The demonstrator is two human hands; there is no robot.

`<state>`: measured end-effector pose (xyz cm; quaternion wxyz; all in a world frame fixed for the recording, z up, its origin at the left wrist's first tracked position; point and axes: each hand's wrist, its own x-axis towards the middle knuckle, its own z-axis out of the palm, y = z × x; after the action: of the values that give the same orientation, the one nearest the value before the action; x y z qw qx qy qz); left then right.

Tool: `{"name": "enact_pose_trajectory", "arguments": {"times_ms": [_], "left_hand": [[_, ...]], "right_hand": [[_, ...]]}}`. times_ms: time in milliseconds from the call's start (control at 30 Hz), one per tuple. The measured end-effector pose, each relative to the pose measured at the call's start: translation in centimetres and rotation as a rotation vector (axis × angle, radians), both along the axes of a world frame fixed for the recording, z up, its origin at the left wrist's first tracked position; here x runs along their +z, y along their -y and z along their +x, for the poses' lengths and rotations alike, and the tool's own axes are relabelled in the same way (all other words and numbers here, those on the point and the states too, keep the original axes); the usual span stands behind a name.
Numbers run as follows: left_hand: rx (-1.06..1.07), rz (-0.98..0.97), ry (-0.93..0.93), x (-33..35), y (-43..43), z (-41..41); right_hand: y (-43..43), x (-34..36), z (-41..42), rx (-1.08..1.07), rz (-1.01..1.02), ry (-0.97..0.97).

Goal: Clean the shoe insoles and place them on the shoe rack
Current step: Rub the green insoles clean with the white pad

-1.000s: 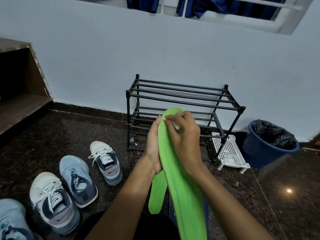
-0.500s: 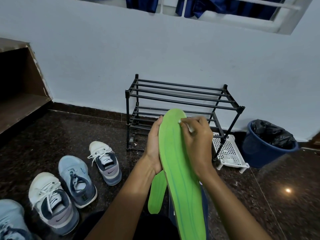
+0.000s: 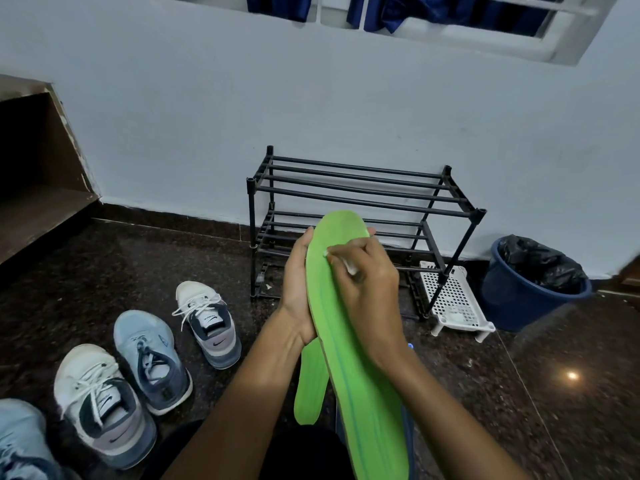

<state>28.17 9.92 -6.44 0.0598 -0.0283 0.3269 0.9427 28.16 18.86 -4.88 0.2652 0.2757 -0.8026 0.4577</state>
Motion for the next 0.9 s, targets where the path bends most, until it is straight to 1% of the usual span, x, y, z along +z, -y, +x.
{"name": "enact_pose_trajectory", "arguments": {"times_ms": [133, 200, 333, 433, 533, 633, 767, 900], "left_hand": [[-0.013, -0.022, -0.017, -0.3, -0.4, -0.1], [-0.006, -0.005, 0.006, -0.2, -0.2, 0.0], [-0.062, 0.026, -0.018, -0.2, -0.1, -0.1], [-0.065, 0.034, -0.024, -0.3, 0.0, -0.3], [-0.006, -0.002, -0.013, -0.4, -0.2, -0.2], [-0.013, -0.026, -0.006, -0.4, -0.5, -0.3], [-0.036, 0.031, -0.005, -0.1, 0.1, -0.2], [-0.076, 0.028, -0.030, -0.3, 0.0, -0.3]], "right_hand": [[-0.1, 1.6, -1.6, -0.096, -0.059, -0.022], [0.3, 1.3, -1.0, -0.075, -0.056, -0.017], [1.1, -0.3, 1.1, 0.029, -0.020, 0.031], [0.8, 0.1, 0.5, 0.017, -0.013, 0.035], [0.4, 1.3, -1.2, -0.045, -0.061, 0.027], [0.4, 1.6, -1.8, -0.079, -0.096, 0.025], [1.0, 0.3, 0.3, -0.007, -0.072, 0.041], [0.8, 0.1, 0.8, 0.028, -0.069, 0.078]]}}
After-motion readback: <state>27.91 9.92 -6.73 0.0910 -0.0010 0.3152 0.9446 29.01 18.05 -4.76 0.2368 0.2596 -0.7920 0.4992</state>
